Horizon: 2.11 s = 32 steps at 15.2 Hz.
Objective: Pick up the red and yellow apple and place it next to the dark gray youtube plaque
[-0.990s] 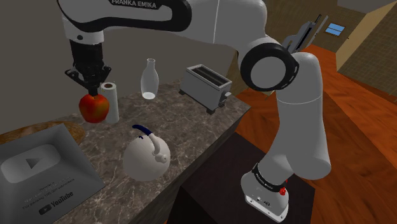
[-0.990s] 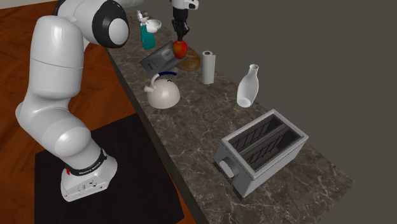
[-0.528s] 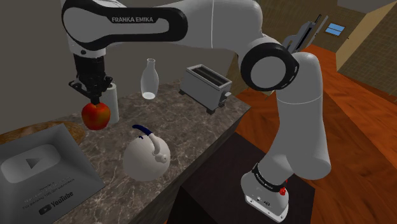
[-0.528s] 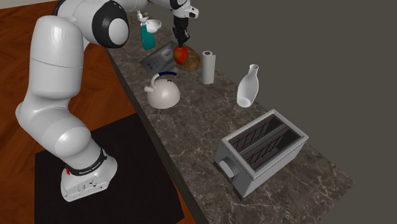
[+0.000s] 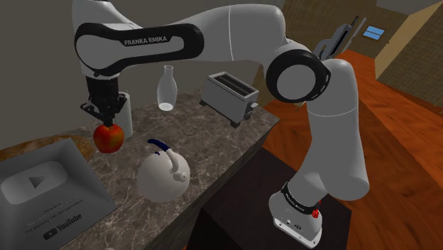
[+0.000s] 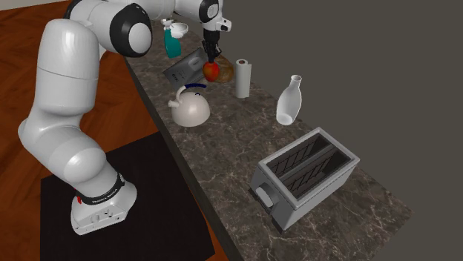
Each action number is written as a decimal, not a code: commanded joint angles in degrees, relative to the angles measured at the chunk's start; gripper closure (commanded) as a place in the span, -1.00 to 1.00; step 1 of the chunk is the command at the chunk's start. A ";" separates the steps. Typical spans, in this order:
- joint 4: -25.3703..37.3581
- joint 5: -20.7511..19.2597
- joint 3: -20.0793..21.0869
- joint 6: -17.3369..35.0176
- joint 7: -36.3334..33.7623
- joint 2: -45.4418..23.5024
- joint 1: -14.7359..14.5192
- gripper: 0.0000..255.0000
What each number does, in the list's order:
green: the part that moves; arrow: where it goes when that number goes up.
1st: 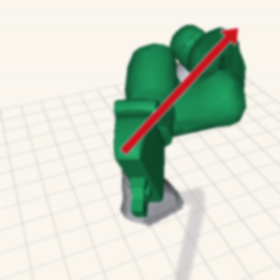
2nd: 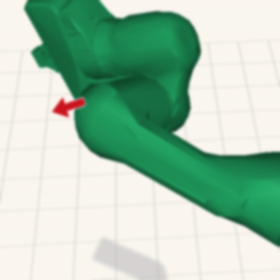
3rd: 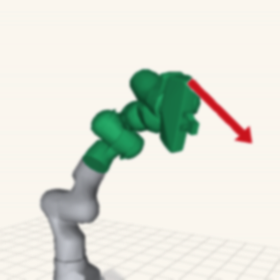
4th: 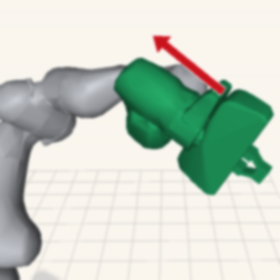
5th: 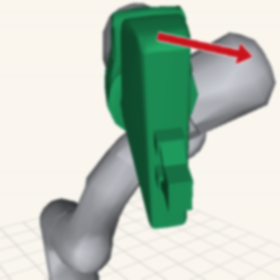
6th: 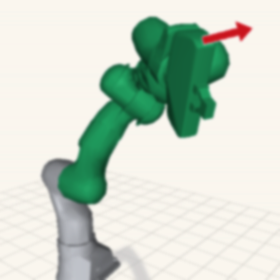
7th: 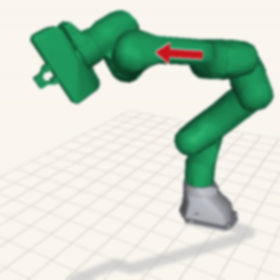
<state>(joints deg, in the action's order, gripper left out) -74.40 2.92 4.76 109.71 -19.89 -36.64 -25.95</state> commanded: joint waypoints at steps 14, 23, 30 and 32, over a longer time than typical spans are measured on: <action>-4.15 -0.01 -0.11 7.68 0.65 -3.52 0.02 1.00; -4.15 -0.01 -0.11 7.68 0.65 -3.52 0.03 -1.00; -0.79 0.02 -0.12 1.86 0.63 -1.08 0.38 -1.00; -0.79 0.02 -0.12 1.86 0.63 -1.08 0.38 -1.00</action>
<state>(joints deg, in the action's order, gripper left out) -75.23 2.95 4.65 111.75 -19.27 -37.81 -25.58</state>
